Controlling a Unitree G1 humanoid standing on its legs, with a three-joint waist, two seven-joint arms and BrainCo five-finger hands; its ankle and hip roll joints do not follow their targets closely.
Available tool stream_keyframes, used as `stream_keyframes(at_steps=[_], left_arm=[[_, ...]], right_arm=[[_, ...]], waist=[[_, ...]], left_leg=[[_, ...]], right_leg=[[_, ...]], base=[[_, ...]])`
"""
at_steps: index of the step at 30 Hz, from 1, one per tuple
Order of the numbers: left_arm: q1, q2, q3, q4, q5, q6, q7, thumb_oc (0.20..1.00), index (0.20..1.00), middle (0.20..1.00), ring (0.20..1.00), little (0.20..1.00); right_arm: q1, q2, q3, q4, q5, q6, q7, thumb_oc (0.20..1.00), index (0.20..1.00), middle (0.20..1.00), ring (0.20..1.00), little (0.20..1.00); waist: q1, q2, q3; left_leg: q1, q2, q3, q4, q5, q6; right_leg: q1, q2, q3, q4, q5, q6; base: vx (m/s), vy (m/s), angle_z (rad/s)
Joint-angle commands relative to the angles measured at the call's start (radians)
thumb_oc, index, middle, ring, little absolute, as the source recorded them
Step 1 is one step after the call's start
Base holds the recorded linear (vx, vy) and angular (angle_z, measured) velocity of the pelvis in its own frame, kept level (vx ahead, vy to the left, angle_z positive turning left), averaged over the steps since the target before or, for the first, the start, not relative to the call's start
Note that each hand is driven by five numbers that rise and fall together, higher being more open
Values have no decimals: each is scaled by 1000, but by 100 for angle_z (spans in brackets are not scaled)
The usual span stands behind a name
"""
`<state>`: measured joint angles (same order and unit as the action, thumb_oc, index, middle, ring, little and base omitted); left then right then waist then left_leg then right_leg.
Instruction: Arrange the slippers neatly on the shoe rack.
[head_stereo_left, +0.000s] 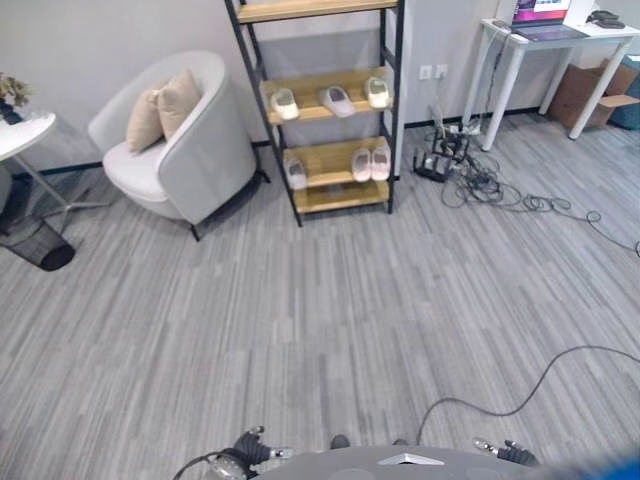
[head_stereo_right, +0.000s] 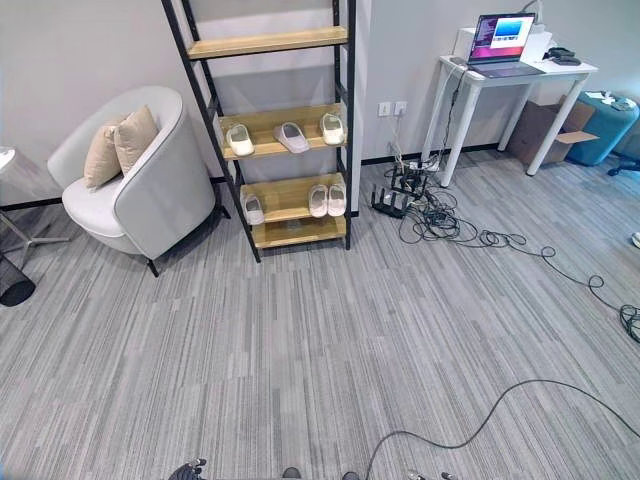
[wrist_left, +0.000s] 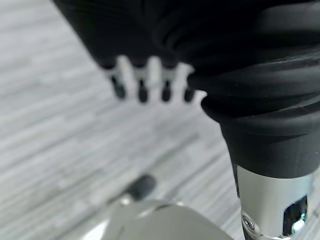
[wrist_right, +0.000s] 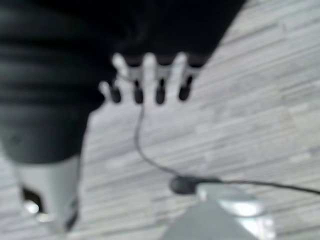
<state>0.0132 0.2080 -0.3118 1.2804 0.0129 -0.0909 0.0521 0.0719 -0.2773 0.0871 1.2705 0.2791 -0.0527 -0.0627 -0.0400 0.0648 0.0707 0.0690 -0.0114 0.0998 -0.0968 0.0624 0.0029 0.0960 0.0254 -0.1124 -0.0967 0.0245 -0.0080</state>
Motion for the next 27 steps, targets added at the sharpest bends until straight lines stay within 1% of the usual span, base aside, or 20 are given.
stream_keyframes(at_steps=[1, 3, 9, 19, 23, 24, 25, 26, 27], left_arm=[[-52, -15, -5, 56, 53, 1, 35, 1000, 1000, 1000, 1000, 1000], [-51, -13, -15, 72, 94, 9, 57, 1000, 1000, 1000, 1000, 1000], [-53, -20, 18, 91, 43, 12, 46, 1000, 1000, 1000, 1000, 1000], [-56, -29, 7, 74, 23, 11, 28, 1000, 1000, 1000, 1000, 1000], [-57, -25, 16, 73, 8, 13, 34, 1000, 1000, 1000, 1000, 1000], [-65, -24, 15, 79, -2, 20, 26, 1000, 1000, 1000, 1000, 1000], [-69, -22, 10, 81, 1, 23, 20, 1000, 1000, 1000, 1000, 1000], [-69, -22, 10, 81, 1, 23, 20, 1000, 1000, 1000, 1000, 1000], [-72, -19, 3, 78, 8, 26, 14, 1000, 1000, 1000, 1000, 1000]], right_arm=[[-27, 10, 56, 7, -23, -23, -17, 1000, 1000, 1000, 1000, 1000], [-30, 11, 59, 9, -26, -21, -24, 1000, 1000, 1000, 1000, 1000], [-40, 19, 69, 14, -25, -18, -21, 1000, 1000, 1000, 1000, 1000], [-51, 19, 85, -11, -35, -11, 1, 1000, 1000, 1000, 1000, 1000], [-55, 11, 57, -15, 3, -13, 3, 1000, 1000, 1000, 1000, 1000], [-62, 1, 37, -6, 33, -12, 8, 1000, 1000, 1000, 1000, 1000], [-67, -2, 37, 0, 32, -8, 10, 1000, 1000, 1000, 1000, 1000], [-67, -2, 37, 0, 32, -8, 10, 1000, 1000, 1000, 1000, 1000], [-70, -9, 37, 0, 34, -10, 13, 1000, 1000, 1000, 1000, 1000]], waist=[[-2, -36, 15], [-2, -36, 15], [5, -41, 12], [5, -37, 21], [3, -34, 31], [-1, -28, 58], [-2, -31, 71], [-2, -31, 70], [-3, -40, 85]], left_leg=[[24, 44, -61, 10, -87, -35], [25, 45, -60, 10, -87, -36], [23, 48, -62, 10, -83, -38], [21, 53, -67, 10, -81, -44], [26, 59, -68, 10, -79, -46], [12, 73, -69, 27, -74, -47], [-20, 77, -66, 81, -87, -50], [-24, 77, -67, 85, -89, -50], [-63, 77, -63, 166, -107, -58]], right_leg=[[-4, -95, 10, 9, -51, 110], [-4, -95, 10, 9, -52, 110], [-6, -91, 9, 9, -53, 108], [-3, -90, 4, 9, -57, 105], [-2, -87, 6, 19, -63, 101], [-49, -82, 21, 101, -95, 86], [-69, -82, 25, 129, -108, 76], [-72, -82, 24, 131, -109, 76], [-75, -82, 33, 145, -118, 64]], base=[[0, 0, 0], [0, 0, 0], [0, 0, 0], [19, -33, 0], [44, -83, 0], [-26, -99, 0], [-28, -99, -5], [-41, -61, -5], [-29, -56, -5]])
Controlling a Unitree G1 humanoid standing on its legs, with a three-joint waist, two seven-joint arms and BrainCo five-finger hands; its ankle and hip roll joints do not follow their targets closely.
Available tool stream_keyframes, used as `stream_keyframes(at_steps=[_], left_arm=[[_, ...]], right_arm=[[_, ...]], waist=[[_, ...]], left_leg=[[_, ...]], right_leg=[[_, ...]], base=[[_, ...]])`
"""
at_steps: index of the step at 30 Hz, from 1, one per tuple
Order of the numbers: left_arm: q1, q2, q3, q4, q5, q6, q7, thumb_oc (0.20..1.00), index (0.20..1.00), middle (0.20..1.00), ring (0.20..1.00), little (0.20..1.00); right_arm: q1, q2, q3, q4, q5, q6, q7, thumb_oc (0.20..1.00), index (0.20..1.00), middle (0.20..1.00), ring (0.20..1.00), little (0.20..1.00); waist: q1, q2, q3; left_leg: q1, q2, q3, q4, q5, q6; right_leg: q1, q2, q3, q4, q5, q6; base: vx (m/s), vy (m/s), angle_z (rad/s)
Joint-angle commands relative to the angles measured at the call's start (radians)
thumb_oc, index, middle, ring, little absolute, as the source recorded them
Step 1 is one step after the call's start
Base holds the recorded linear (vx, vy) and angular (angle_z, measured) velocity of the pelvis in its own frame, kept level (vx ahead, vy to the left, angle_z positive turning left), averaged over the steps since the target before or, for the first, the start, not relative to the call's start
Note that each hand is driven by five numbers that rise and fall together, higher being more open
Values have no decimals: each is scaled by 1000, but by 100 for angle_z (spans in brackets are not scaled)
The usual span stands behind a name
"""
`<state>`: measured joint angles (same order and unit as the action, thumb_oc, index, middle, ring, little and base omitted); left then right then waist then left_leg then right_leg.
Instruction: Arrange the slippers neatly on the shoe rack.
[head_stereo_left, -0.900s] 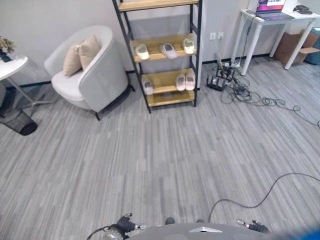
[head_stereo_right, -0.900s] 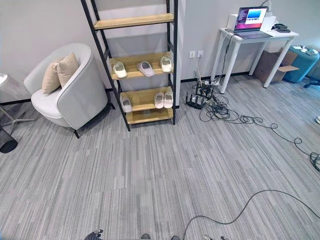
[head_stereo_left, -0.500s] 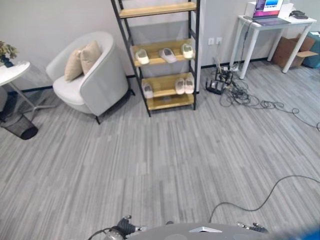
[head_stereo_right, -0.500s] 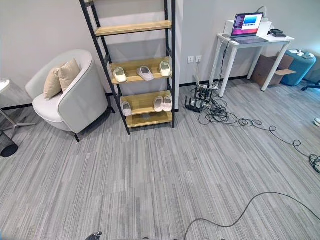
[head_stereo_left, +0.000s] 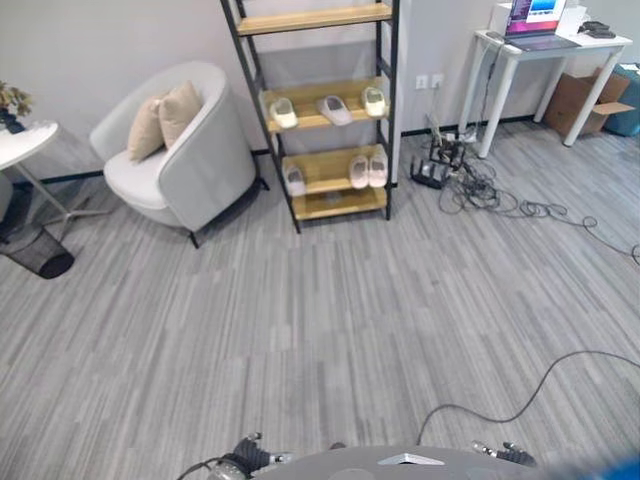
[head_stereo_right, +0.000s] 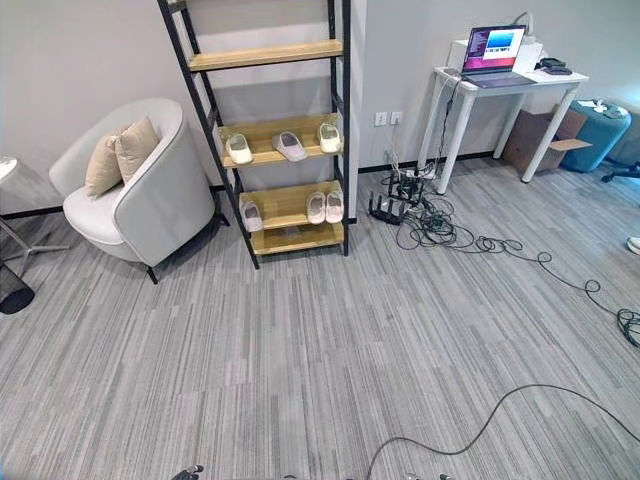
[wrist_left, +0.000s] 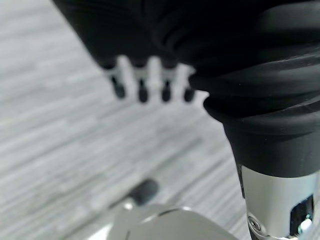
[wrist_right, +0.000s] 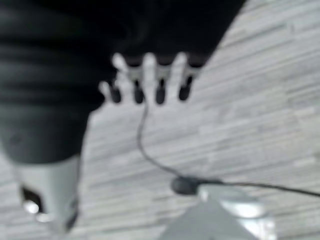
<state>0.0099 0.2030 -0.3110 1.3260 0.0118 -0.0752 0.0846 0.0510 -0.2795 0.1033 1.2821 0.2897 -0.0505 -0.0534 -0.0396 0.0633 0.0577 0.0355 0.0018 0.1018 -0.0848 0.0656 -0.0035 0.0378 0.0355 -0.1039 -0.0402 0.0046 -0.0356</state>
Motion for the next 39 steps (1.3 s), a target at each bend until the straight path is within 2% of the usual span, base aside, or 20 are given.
stream_keyframes(at_steps=[1, 2, 3, 5, 8, 10, 13, 15, 16, 18, 19, 21, 22, 24, 26, 29, 33, 37, 38, 39], left_arm=[[-72, -16, -3, 30, 13, 10, -23, 1000, 1000, 1000, 1000, 1000], [-93, -24, -30, 29, 29, 14, -26, 1000, 1000, 1000, 1000, 1000], [-98, -25, -41, 29, 36, 14, -28, 1000, 1000, 1000, 1000, 1000], [-89, -29, -32, 24, 12, 8, -34, 1000, 1000, 1000, 1000, 1000], [-65, -35, 47, 27, -140, 0, -86, 1000, 1000, 1000, 1000, 1000], [-55, -29, 80, 57, -136, 6, -68, 1000, 1000, 1000, 1000, 1000], [-44, -14, 70, 71, -77, 9, -45, 1000, 1000, 1000, 1000, 1000], [-53, -12, 64, 71, -56, 13, -36, 1000, 1000, 1000, 1000, 1000], [-72, -1, 57, 56, -52, 12, -23, 1000, 1000, 1000, 1000, 1000], [-83, 7, 63, 24, -92, 2, -36, 1000, 1000, 1000, 1000, 1000], [-93, 15, 79, -29, -174, -11, -59, 1000, 1000, 1000, 1000, 1000], [-113, 23, 97, -72, -246, -26, -52, 1000, 1000, 1000, 1000, 1000], [-141, 38, 113, -114, -317, -37, -46, 1000, 1000, 1000, 1000, 1000], [-167, 40, 124, -129, -385, -47, -44, 1000, 1000, 1000, 1000, 1000], [-171, 34, 126, -135, -400, -52, -46, 1000, 1000, 1000, 1000, 1000], [-178, 26, 113, -117, -362, -52, -44, 1000, 1000, 1000, 1000, 1000], [-151, 9, 74, -43, -232, -36, -52, 1000, 1000, 1000, 1000, 1000], [-97, -20, 60, 1, -177, -29, -56, 1000, 1000, 1000, 1000, 1000], [-76, -24, 67, 18, -173, -20, -65, 1000, 1000, 1000, 1000, 1000], [-76, -24, 67, 18, -173, -20, -65, 1000, 1000, 1000, 1000, 1000]], right_arm=[[-50, -9, 20, -13, 23, -12, 2, 1000, 1000, 1000, 1000, 1000], [-58, -22, 13, -10, 31, -7, -2, 1000, 1000, 1000, 1000, 1000], [-57, -28, 10, -5, 40, -5, -2, 1000, 1000, 1000, 1000, 1000], [-49, -19, 20, 6, 43, -4, -1, 1000, 1000, 1000, 1000, 1000], [-50, 5, 30, -2, 52, -9, 12, 1000, 1000, 1000, 1000, 1000], [-59, 12, 29, -3, 40, -6, 20, 1000, 1000, 1000, 1000, 1000], [-85, 13, 29, -58, 26, -9, 14, 1000, 1000, 1000, 1000, 1000], [-93, 19, 31, -62, 25, -14, 13, 1000, 1000, 1000, 1000, 1000], [-116, 28, 52, -78, 3, -11, 9, 1000, 1000, 1000, 1000, 1000], [-119, 29, 53, -85, 4, -14, 8, 1000, 1000, 1000, 1000, 1000], [-117, 32, 53, -97, 9, -18, 9, 1000, 1000, 1000, 1000, 1000], [-115, 40, 50, -98, 10, -15, 10, 1000, 1000, 1000, 1000, 1000], [-112, 43, 49, -100, 16, -18, 9, 1000, 1000, 1000, 1000, 1000], [-101, 47, 41, -98, 40, -23, 8, 1000, 1000, 1000, 1000, 1000], [-87, 50, 35, -87, 58, -19, 7, 1000, 1000, 1000, 1000, 1000], [-80, 53, 39, -78, 53, -14, 9, 1000, 1000, 1000, 1000, 1000], [-48, 42, 22, -50, 35, -4, 12, 1000, 1000, 1000, 1000, 1000], [-42, 23, 22, -41, 23, -6, 19, 1000, 1000, 1000, 1000, 1000], [-45, 9, 22, -35, 17, -4, 24, 1000, 1000, 1000, 1000, 1000], [-45, 9, 22, -35, 17, -5, 25, 1000, 1000, 1000, 1000, 1000]], waist=[[1, -44, 109], [2, -66, 148], [2, -73, 153], [40, -85, 148], [96, -95, 143], [116, -116, 127], [123, -137, 108], [122, -144, 106], [121, -149, 102], [119, -148, 107], [115, -144, 116], [109, -129, 132], [95, -119, 154], [66, -112, 191], [41, -116, 200], [18, -107, 212], [-25, -100, 196], [-36, -76, 159], [-30, -61, 148], [-31, -60, 148]], left_leg=[[-72, 62, -65, 229, -115, -60], [-193, 65, -49, 390, -59, -71], [-236, 75, -24, 419, -48, -66], [-321, 68, -9, 319, -38, -49], [-372, 36, -88, 224, 33, -66], [-401, 5, -120, 257, 22, -57], [-395, -15, -86, 340, -34, -20], [-386, -16, -73, 350, -55, -7], [-352, -15, -49, 348, -94, 17], [-336, -15, -37, 347, -106, 26], [-305, -12, -26, 338, -123, 37], [-240, 0, -6, 318, -149, 48], [-190, 7, 0, 300, -172, 45], [-142, -3, -16, 296, -197, 44], [-113, -12, -23, 286, -218, 38], [-59, -7, -28, 260, -243, 22], [44, 3, -53, 212, -278, -3], [88, 39, -65, 198, -277, -20], [78, 81, -80, 259, -210, -54], [77, 82, -81, 260, -211, -55]], right_leg=[[-16, -95, 17, 91, -104, 84], [3, -103, -4, 75, -105, 68], [13, -103, -15, 67, -114, 64], [57, -97, -21, 44, -137, 75], [103, -82, -7, 27, -159, 86], [133, -98, 10, 29, -184, 100], [129, -140, 33, 110, -195, 119], [115, -150, 39, 147, -188, 129], [66, -171, 42, 254, -142, 156], [28, -178, 35, 326, -97, 167], [-24, -195, 10, 407, -44, 176], [-87, -262, -103, 463, 4, 171], [-127, -280, -178, 423, -24, 152], [-192, -247, -150, 364, -36, 150], [-219, -244, -119, 255, -3, 164], [-254, -247, -110, 147, 39, 182], [-287, -245, -21, 104, 81, 207], [-274, -210, -8, 152, 69, 181], [-261, -174, -13, 192, 25, 152], [-261, -173, -15, 192, 24, 151]], base=[[-52, -119, 8], [12, -95, 25], [189, -49, 41], [357, 75, 48], [289, 85, 15], [393, 181, -23], [385, 233, -51], [243, 165, -64], [273, 183, -53], [212, 145, -39], [146, 98, -40], [263, 108, -35], [317, 50, -45], [300, -15, -24], [289, -96, 20], [250, -95, 14], [389, -207, 3], [355, -266, 51], [214, -225, 11], [296, -362, -5]])
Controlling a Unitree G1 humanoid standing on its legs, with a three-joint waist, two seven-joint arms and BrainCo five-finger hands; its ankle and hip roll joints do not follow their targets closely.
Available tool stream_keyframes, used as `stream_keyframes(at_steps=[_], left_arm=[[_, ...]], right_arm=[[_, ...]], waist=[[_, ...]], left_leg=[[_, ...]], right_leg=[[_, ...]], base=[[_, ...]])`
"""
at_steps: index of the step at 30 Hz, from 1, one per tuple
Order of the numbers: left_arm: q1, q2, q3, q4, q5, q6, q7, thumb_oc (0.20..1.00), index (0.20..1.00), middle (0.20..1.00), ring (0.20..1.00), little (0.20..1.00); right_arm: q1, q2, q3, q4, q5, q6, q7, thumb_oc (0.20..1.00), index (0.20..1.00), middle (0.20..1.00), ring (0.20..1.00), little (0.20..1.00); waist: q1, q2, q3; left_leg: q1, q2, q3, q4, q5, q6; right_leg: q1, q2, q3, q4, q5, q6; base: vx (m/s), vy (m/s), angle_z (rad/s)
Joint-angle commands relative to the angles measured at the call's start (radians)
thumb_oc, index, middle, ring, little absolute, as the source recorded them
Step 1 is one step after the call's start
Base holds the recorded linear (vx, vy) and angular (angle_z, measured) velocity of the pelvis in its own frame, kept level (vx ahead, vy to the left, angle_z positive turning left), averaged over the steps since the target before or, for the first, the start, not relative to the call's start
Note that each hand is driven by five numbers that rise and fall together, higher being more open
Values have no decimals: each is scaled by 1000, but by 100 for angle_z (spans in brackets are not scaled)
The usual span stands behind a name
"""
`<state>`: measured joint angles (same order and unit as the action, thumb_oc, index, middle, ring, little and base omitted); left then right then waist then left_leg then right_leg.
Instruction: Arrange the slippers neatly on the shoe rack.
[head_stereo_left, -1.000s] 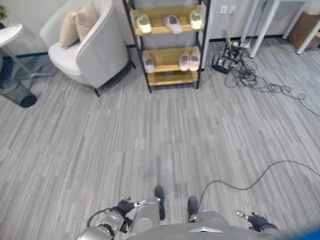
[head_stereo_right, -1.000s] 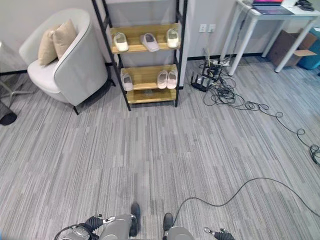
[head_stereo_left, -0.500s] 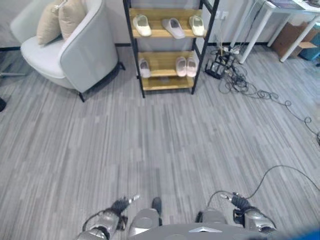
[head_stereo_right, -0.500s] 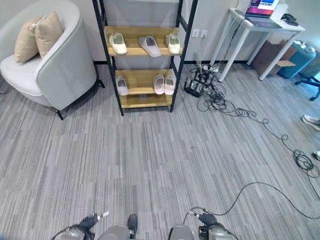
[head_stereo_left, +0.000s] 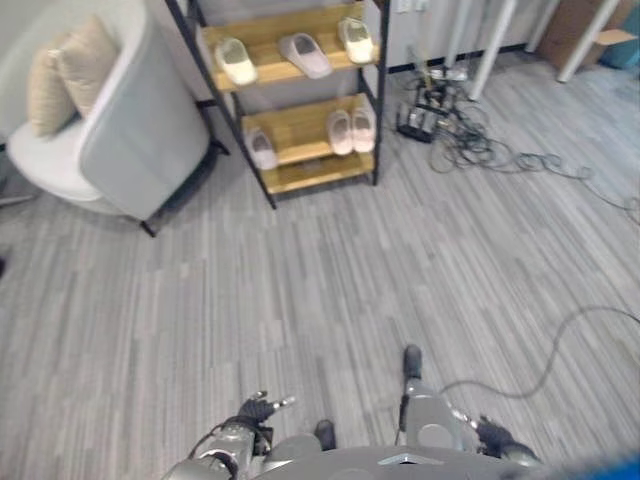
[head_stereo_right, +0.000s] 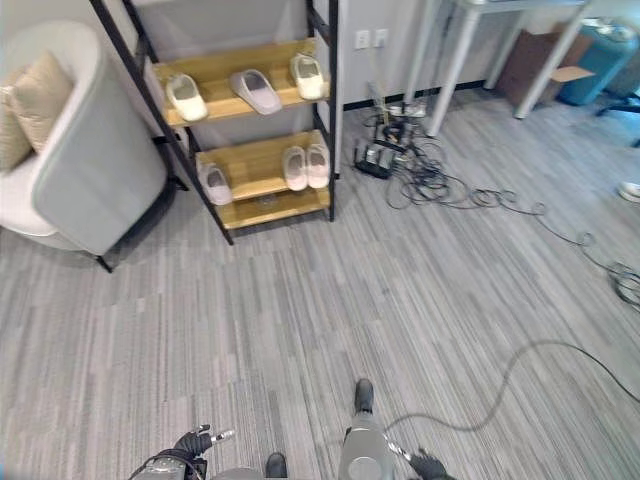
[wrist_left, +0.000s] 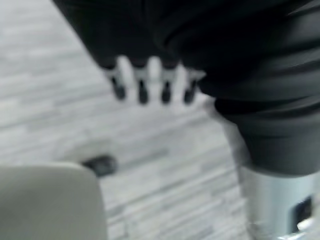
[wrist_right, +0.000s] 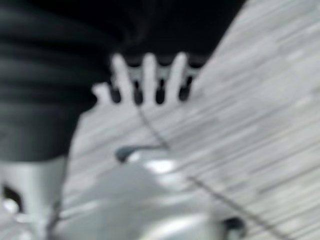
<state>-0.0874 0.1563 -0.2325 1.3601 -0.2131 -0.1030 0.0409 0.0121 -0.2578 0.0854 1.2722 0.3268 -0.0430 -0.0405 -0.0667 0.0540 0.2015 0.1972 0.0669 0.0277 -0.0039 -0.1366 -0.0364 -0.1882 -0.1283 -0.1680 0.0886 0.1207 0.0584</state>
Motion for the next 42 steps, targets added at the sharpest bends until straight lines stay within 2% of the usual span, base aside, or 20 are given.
stream_keyframes(at_steps=[1, 2, 3, 5, 7, 10, 12, 15, 19, 21, 23, 25, 26, 28, 31, 32, 34, 35, 38, 42], left_arm=[[23, 23, -3, -15, 42, 12, -24, 1000, 1000, 1000, 1000, 1000], [22, 23, -5, -23, 36, 16, -29, 1000, 1000, 1000, 1000, 1000], [25, 18, -20, -34, 49, 22, -33, 1000, 1000, 1000, 1000, 1000], [32, 20, -21, -34, 59, 29, -35, 1000, 1000, 1000, 1000, 1000], [55, 18, -15, -25, 74, 33, -47, 1000, 1000, 1000, 1000, 1000], [75, 23, 5, 5, 81, 39, -48, 1000, 1000, 1000, 1000, 1000], [93, 36, 38, 33, 76, 44, -44, 1000, 1000, 1000, 1000, 1000], [84, 73, 72, 44, 63, 35, -49, 1000, 1000, 1000, 1000, 1000], [117, 65, 100, 89, 103, 54, -18, 1000, 1000, 1000, 1000, 1000], [106, 68, 103, 95, 111, 60, -6, 1000, 1000, 1000, 1000, 1000], [85, 82, 105, 84, 106, 59, 0, 1000, 1000, 1000, 1000, 1000], [72, 91, 106, 67, 94, 58, -1, 1000, 1000, 1000, 1000, 1000], [60, 95, 105, 51, 80, 55, 3, 1000, 1000, 1000, 1000, 1000], [20, 109, 82, 19, 62, 54, 12, 1000, 1000, 1000, 1000, 1000], [16, 111, 79, 15, 55, 53, 11, 1000, 1000, 1000, 1000, 1000], [13, 115, 69, 18, 59, 49, 17, 1000, 1000, 1000, 1000, 1000], [13, 114, 54, 18, 63, 44, 19, 1000, 1000, 1000, 1000, 1000], [6, 112, 44, 25, 70, 42, 22, 1000, 1000, 1000, 1000, 1000], [7, 106, 49, 43, 74, 37, 19, 1000, 1000, 1000, 1000, 1000], [16, 97, 58, 52, 86, 38, 8, 1000, 1000, 1000, 1000, 1000]], right_arm=[[-8, -19, 42, -25, -19, -16, 13, 1000, 1000, 1000, 1000, 1000], [-14, -28, 46, -35, -11, -21, 11, 1000, 1000, 1000, 1000, 1000], [-32, -43, 65, -52, -12, -22, 4, 1000, 1000, 1000, 1000, 1000], [-35, -54, 64, -54, -16, -19, -1, 1000, 1000, 1000, 1000, 1000], [-58, -72, 59, -69, -9, -24, -2, 1000, 1000, 1000, 1000, 1000], [-76, -71, 63, -82, -3, -29, -2, 1000, 1000, 1000, 1000, 1000], [-83, -61, 97, -94, -40, -34, -6, 1000, 1000, 1000, 1000, 1000], [-56, -97, 78, -92, -47, -33, 3, 1000, 1000, 1000, 1000, 1000], [-55, -27, 101, -88, -85, -30, 3, 1000, 1000, 1000, 1000, 1000], [-62, -8, 103, -86, -98, -24, 0, 1000, 1000, 1000, 1000, 1000], [-57, 8, 100, -80, -101, -17, 1, 1000, 1000, 1000, 1000, 1000], [-54, 10, 99, -78, -94, -16, 3, 1000, 1000, 1000, 1000, 1000], [-56, 8, 97, -80, -90, -15, 2, 1000, 1000, 1000, 1000, 1000], [-64, 15, 100, -79, -80, -12, -1, 1000, 1000, 1000, 1000, 1000], [-63, 16, 103, -79, -80, -13, -1, 1000, 1000, 1000, 1000, 1000], [-54, 19, 107, -76, -68, -18, 3, 1000, 1000, 1000, 1000, 1000], [-47, 19, 99, -71, -42, -22, 3, 1000, 1000, 1000, 1000, 1000], [-43, 17, 84, -67, -15, -28, -1, 1000, 1000, 1000, 1000, 1000], [-34, 16, 82, -54, -19, -22, 0, 1000, 1000, 1000, 1000, 1000], [-20, 9, 80, -45, -30, -21, 1, 1000, 1000, 1000, 1000, 1000]], waist=[[5, -48, 8], [15, -56, 23], [43, -82, 57], [49, -90, 68], [85, -79, 80], [114, -75, 72], [176, -48, 58], [206, -80, 60], [233, -102, 26], [247, -135, 12], [251, -170, -1], [249, -177, -6], [242, -177, -2], [201, -141, 27], [184, -124, 37], [138, -91, 54], [105, -77, 72], [74, -79, 87], [54, -87, 96], [51, -97, 75]], left_leg=[[-126, 42, -18, 294, 63, -39], [-203, 60, -29, 440, 132, -39], [-313, 63, -22, 641, 177, -5], [-351, 82, 12, 701, 165, 1], [-437, 60, 68, 636, 107, 4], [-471, 33, 91, 472, 91, 7], [-500, 32, 40, 140, 238, -24], [-549, 33, 18, -7, 272, -40], [-546, 24, 18, 62, 305, -25], [-566, -5, 14, 135, 265, -8], [-558, -35, 35, 191, 205, 24], [-545, -46, 39, 196, 180, 43], [-526, -60, 44, 200, 158, 62], [-414, -95, 14, 171, 111, 110], [-383, -99, 3, 157, 105, 116], [-311, -104, -39, 108, 107, 113], [-271, -114, -79, 90, 103, 107], [-235, -135, -121, 83, 84, 99], [-188, -155, -162, 78, 45, 90], [-165, -172, -194, 104, 5, 86]], right_leg=[[-18, 7, 39, 72, -119, 28], [5, 12, 24, 70, -140, 2], [59, 17, 2, 54, -163, -35], [78, 21, -15, 52, -180, -48], [137, 26, -35, 43, -225, -45], [170, 25, -47, 36, -252, -28], [252, 60, -63, 22, -303, -16], [336, 67, -65, 0, -334, -5], [386, 57, -32, -7, -338, 24], [394, 22, -23, 13, -310, 52], [373, -26, -17, 90, -221, 92], [340, -47, -14, 175, -159, 103], [304, -74, -10, 265, -72, 111], [191, -99, 19, 488, 32, 83], [149, -88, 26, 525, 4, 72], [54, -36, 46, 505, -85, 46], [7, 10, 70, 421, -133, 37], [-41, 54, 106, 286, -139, 42], [-74, 55, 86, 104, -90, 63], [-30, 59, 64, 36, -87, 54]], base=[[113, -270, -7], [225, -542, 1], [137, -402, -7], [229, -313, 21], [391, -176, 37], [343, 32, 35], [453, 80, 5], [477, 46, 8], [477, 216, -9], [435, 248, -49], [404, 277, -32], [219, 195, -20], [202, 225, -7], [422, 354, 32], [250, 167, 90], [282, 110, 72], [333, 55, 84], [252, -19, 113], [310, -65, 109], [209, -103, 89]])
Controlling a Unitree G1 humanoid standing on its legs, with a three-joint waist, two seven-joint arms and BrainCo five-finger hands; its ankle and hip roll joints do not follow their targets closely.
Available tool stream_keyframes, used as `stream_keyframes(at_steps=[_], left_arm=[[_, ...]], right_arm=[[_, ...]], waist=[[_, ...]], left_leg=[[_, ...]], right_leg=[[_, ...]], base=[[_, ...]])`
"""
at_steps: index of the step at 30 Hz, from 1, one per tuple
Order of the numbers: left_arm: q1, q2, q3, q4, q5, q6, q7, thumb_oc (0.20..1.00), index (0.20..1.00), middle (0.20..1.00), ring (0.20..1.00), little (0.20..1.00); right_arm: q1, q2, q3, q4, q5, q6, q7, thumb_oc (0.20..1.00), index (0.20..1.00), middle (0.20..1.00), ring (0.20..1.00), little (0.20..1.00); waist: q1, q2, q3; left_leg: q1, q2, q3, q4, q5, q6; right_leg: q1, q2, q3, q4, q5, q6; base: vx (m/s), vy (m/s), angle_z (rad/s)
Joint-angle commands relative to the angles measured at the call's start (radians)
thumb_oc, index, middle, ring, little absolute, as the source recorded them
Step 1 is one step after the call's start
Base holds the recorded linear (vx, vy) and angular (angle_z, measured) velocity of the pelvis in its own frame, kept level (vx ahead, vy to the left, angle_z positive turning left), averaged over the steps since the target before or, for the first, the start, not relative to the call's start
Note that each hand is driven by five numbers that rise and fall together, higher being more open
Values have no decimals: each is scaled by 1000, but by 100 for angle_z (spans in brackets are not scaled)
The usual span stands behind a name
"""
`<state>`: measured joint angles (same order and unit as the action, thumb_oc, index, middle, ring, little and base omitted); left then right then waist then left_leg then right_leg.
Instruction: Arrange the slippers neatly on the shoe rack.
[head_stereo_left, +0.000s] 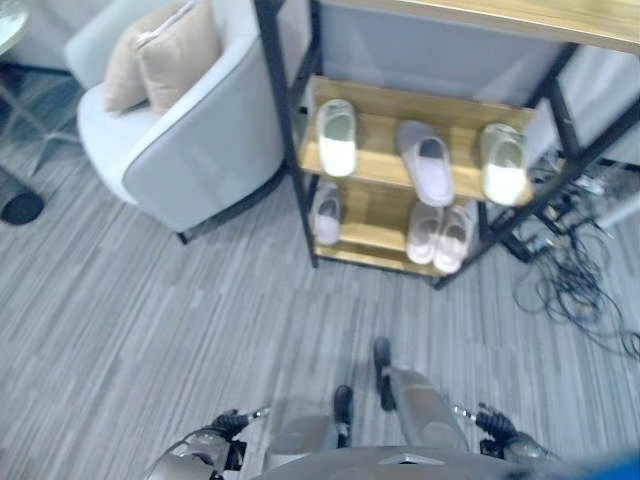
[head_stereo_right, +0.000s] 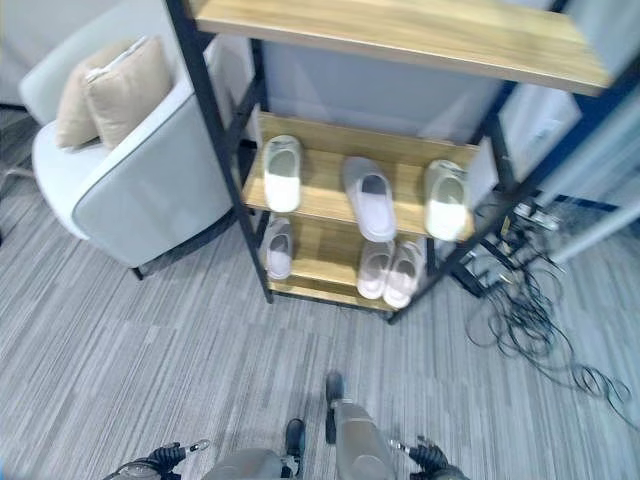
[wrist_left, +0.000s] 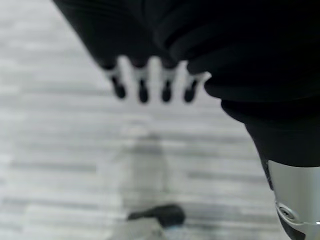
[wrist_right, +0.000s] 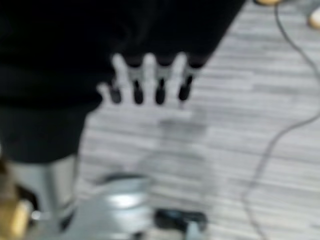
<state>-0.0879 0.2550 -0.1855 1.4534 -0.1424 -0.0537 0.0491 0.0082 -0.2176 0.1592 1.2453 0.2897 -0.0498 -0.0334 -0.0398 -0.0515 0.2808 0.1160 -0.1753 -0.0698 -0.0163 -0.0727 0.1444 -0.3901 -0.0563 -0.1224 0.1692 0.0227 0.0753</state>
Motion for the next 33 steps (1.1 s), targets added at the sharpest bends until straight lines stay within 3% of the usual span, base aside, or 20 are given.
stream_keyframes(at_steps=[1, 3, 5, 6, 7, 8, 11, 12, 13, 17, 23, 25, 27, 33], left_arm=[[17, -1, 11, -42, 15, -12, 0, 1000, 1000, 1000, 1000, 1000], [29, -12, 0, -56, 18, -16, 1, 1000, 1000, 1000, 1000, 1000], [21, -18, -16, -78, 19, -22, 5, 1000, 1000, 1000, 1000, 1000], [10, -22, -26, -86, 21, -24, 11, 1000, 1000, 1000, 1000, 1000], [-6, -28, -47, -102, 26, -24, 23, 1000, 1000, 1000, 1000, 1000], [-12, -31, -48, -106, 26, -25, 26, 1000, 1000, 1000, 1000, 1000], [-19, -32, -54, -110, 16, -29, 29, 1000, 1000, 1000, 1000, 1000], [-25, -30, -65, -115, 20, -26, 30, 1000, 1000, 1000, 1000, 1000], [-14, -32, -48, -102, 11, -31, 31, 1000, 1000, 1000, 1000, 1000], [1, -36, -40, -84, 27, -28, 41, 1000, 1000, 1000, 1000, 1000], [8, -42, -58, -90, 64, -28, 61, 1000, 1000, 1000, 1000, 1000], [7, -38, -60, -94, 68, -27, 66, 1000, 1000, 1000, 1000, 1000], [3, -24, -50, -95, 72, -26, 80, 1000, 1000, 1000, 1000, 1000], [11, -19, -47, -92, 79, -33, 80, 1000, 1000, 1000, 1000, 1000]], right_arm=[[-16, -32, 6, -18, 7, -14, -6, 1000, 1000, 1000, 1000, 1000], [-17, -48, 3, -23, 11, -21, -8, 1000, 1000, 1000, 1000, 1000], [-34, -63, 13, -30, 8, -26, -15, 1000, 1000, 1000, 1000, 1000], [-49, -73, 17, -34, 7, -27, -21, 1000, 1000, 1000, 1000, 1000], [-70, -82, 26, -40, 14, -31, -33, 1000, 1000, 1000, 1000, 1000], [-75, -82, 30, -43, 13, -32, -36, 1000, 1000, 1000, 1000, 1000], [-75, -81, 45, -50, 0, -34, -41, 1000, 1000, 1000, 1000, 1000], [-71, -82, 49, -42, -5, -31, -40, 1000, 1000, 1000, 1000, 1000], [-67, -75, 39, -38, -9, -36, -41, 1000, 1000, 1000, 1000, 1000], [-51, -59, 31, -36, -14, -34, -41, 1000, 1000, 1000, 1000, 1000], [-32, -45, 27, -34, -39, -29, -61, 1000, 1000, 1000, 1000, 1000], [-40, -48, 23, -50, -49, -30, -71, 1000, 1000, 1000, 1000, 1000], [-64, -56, 27, -59, -82, -30, -86, 1000, 1000, 1000, 1000, 1000], [-50, -57, 10, -45, -79, -26, -84, 1000, 1000, 1000, 1000, 1000]], waist=[[24, 10, -3], [28, 17, -31], [35, 13, -16], [38, 10, -1], [43, 5, 16], [49, 1, 11], [73, -4, 10], [83, 0, 8], [83, 5, -16], [72, 3, -48], [56, 15, -73], [61, 23, -67], [68, 37, -62], [69, 35, -106]], left_leg=[[-82, 71, -97, 117, -60, -95], [-92, 78, -102, 177, -82, -127], [-171, 87, -80, 329, -56, -164], [-245, 96, -58, 437, -40, -176], [-319, 138, 5, 471, -31, -166], [-329, 155, 21, 409, -52, -156], [-324, 166, -19, 298, -5, -163], [-330, 163, -47, 249, 34, -167], [-288, 174, -75, 167, 42, -176], [-238, 159, -71, 133, 39, -164], [-168, 148, 0, 77, 22, -138], [-165, 153, 28, 71, 19, -130], [-171, 166, 55, 79, 20, -128], [-158, 162, 76, 81, 17, -129]], right_leg=[[174, -12, 17, -46, 11, 37], [211, 12, 25, -49, -16, 8], [239, 11, 24, -57, -31, -14], [247, 9, 21, -58, -39, -24], [263, 7, 7, -57, -64, -40], [278, 5, 2, -63, -75, -39], [296, 19, 14, -63, -78, -40], [304, 27, 12, -65, -83, -38], [320, 32, 19, -64, -99, -34], [328, 15, 29, -53, -97, -24], [341, -22, 60, -96, -55, 14], [320, -32, 42, -60, -57, 25], [315, -70, -28, 21, -70, 36], [382, -85, -2, -38, -71, 41]], base=[[156, -96, 35], [232, -133, 67], [67, -108, 30], [-57, -81, 19], [-14, -54, 22], [85, -22, 18], [124, 25, -15], [177, 74, -37], [177, 75, -37], [152, 111, -31], [49, 151, -39], [-84, 97, -44], [-100, 5, -75], [8, -44, -11]])
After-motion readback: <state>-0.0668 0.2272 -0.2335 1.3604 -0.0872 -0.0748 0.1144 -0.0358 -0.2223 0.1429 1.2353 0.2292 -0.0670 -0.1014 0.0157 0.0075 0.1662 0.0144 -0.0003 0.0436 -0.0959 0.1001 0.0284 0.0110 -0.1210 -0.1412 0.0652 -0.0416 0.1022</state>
